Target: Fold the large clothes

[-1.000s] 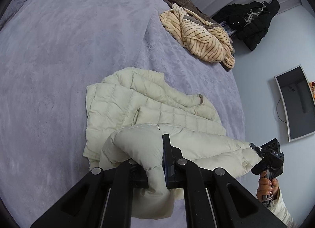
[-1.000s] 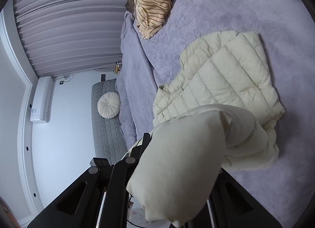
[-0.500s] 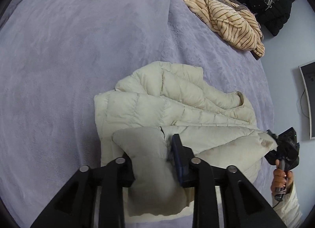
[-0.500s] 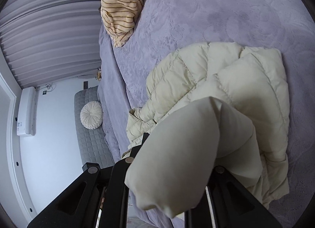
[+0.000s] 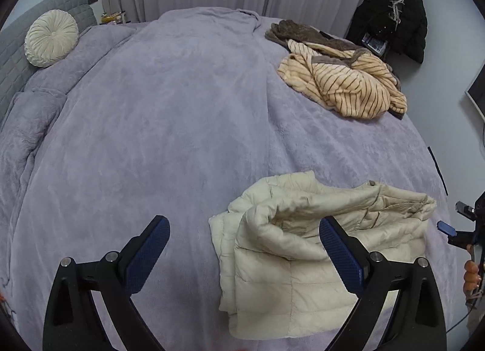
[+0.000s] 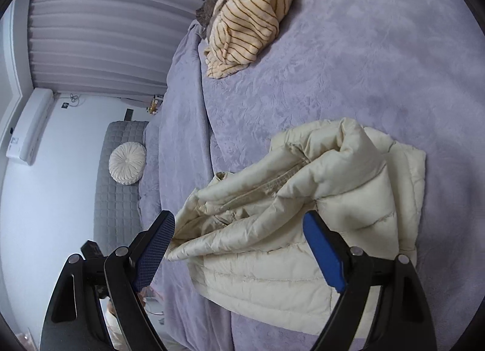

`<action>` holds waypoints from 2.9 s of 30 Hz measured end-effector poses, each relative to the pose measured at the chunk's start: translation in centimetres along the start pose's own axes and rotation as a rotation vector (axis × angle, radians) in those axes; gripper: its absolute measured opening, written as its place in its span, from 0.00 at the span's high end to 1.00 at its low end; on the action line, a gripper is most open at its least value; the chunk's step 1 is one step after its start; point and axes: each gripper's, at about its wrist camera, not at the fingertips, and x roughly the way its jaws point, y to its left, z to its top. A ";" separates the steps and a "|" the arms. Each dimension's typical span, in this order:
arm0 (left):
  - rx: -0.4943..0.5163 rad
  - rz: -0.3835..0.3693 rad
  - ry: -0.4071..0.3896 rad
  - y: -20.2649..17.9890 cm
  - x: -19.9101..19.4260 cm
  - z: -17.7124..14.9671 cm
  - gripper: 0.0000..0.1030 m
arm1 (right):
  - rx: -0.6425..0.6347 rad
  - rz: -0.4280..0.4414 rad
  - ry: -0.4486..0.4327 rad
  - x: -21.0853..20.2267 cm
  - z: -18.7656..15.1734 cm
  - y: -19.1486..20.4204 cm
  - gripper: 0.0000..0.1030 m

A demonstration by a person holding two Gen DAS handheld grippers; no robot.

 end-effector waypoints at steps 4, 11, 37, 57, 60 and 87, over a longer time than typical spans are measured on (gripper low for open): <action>0.086 -0.090 0.055 -2.2 0.7 -1.5 0.04 | -0.069 -0.103 0.001 -1.3 -1.8 1.1 0.36; 0.112 -0.125 0.114 -8.0 9.5 -2.5 0.04 | -0.252 -0.342 0.088 4.5 -2.6 1.2 0.73; -0.067 0.001 0.077 -3.3 24.0 -2.3 0.02 | -0.191 -0.350 -0.108 12.0 1.6 -8.1 0.77; -0.055 0.012 0.079 -2.5 23.1 -1.6 0.01 | -0.200 -0.359 -0.091 11.5 1.8 -7.8 0.78; -0.056 0.030 0.058 -1.4 22.0 -1.2 0.01 | -0.220 -0.367 -0.078 11.0 1.9 -7.3 0.78; -0.073 0.151 0.104 3.2 21.7 -4.0 0.00 | -0.228 -0.497 -0.042 8.3 -2.4 -6.8 0.47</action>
